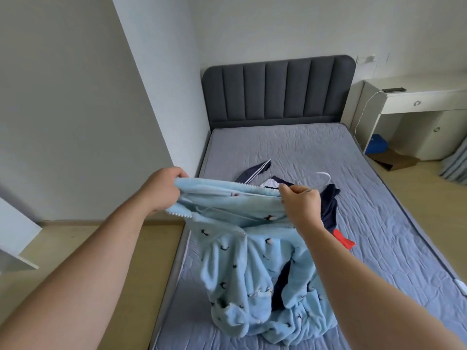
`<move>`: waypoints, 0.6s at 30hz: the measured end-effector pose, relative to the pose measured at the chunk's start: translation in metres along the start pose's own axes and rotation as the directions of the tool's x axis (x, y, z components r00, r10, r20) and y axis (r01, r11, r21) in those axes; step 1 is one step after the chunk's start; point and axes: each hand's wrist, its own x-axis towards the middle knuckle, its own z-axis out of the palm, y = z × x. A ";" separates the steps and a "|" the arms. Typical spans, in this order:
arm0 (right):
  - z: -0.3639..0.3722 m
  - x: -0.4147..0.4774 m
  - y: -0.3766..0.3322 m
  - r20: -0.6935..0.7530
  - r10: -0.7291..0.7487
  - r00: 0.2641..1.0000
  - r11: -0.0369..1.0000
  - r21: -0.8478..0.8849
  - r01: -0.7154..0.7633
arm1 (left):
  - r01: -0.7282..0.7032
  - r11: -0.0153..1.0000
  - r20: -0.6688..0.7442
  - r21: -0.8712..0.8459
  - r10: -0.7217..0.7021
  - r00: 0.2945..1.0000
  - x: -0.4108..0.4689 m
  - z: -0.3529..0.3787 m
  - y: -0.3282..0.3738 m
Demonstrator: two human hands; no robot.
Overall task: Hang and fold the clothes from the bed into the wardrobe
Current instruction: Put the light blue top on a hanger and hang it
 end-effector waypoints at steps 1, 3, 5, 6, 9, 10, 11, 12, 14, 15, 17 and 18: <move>-0.001 0.001 0.001 -0.016 -0.007 1.000 1.000 -0.028 0.007 | 0.007 0.998 -0.004 0.059 -0.007 1.000 0.000 0.002 -0.003; -0.001 -0.002 0.004 -0.019 -0.027 0.999 0.997 -0.073 0.025 | 0.023 0.992 -0.016 0.123 -0.021 1.000 -0.002 0.009 -0.008; -0.001 -0.005 0.007 0.000 -0.061 0.998 0.990 -0.126 0.060 | 0.065 0.997 -0.064 0.035 -0.063 0.996 -0.002 0.017 -0.010; -0.001 -0.007 0.008 0.006 -0.079 0.997 0.986 -0.150 0.079 | 0.080 0.997 -0.097 -0.011 -0.081 0.992 -0.001 0.021 -0.011; -0.003 -0.008 0.006 0.010 -0.130 0.992 0.969 -0.210 0.129 | 0.097 0.995 -0.193 0.016 -0.092 0.977 0.000 0.028 -0.006; -0.003 -0.008 0.003 0.005 -0.157 0.988 0.959 -0.236 0.154 | 0.100 0.994 -0.232 0.052 -0.085 0.969 -0.001 0.030 -0.002; -0.002 -0.009 0.000 0.002 -0.193 0.981 0.948 -0.258 0.187 | 0.101 0.992 -0.266 0.074 -0.078 0.961 -0.002 0.031 0.002; -0.002 -0.009 -0.004 0.005 -0.229 0.973 0.936 -0.273 0.221 | 0.100 0.991 -0.298 0.087 -0.070 0.952 -0.003 0.032 0.005; 0.000 -0.010 -0.013 0.018 -0.277 0.961 0.919 -0.288 0.270 | 0.096 0.988 -0.357 0.121 -0.047 0.933 -0.003 0.030 0.012; 0.001 -0.009 -0.018 0.025 -0.291 0.956 0.910 -0.301 0.285 | 0.092 0.986 -0.380 0.139 -0.032 0.924 -0.003 0.029 0.015; 0.002 -0.007 -0.025 0.041 -0.306 0.951 0.887 -0.351 0.300 | 0.072 0.982 -0.402 0.174 0.004 0.916 -0.002 0.026 0.019; 0.001 -0.006 -0.026 0.058 -0.303 0.951 0.872 -0.386 0.302 | 0.063 0.980 -0.407 0.188 0.020 0.913 -0.003 0.024 0.020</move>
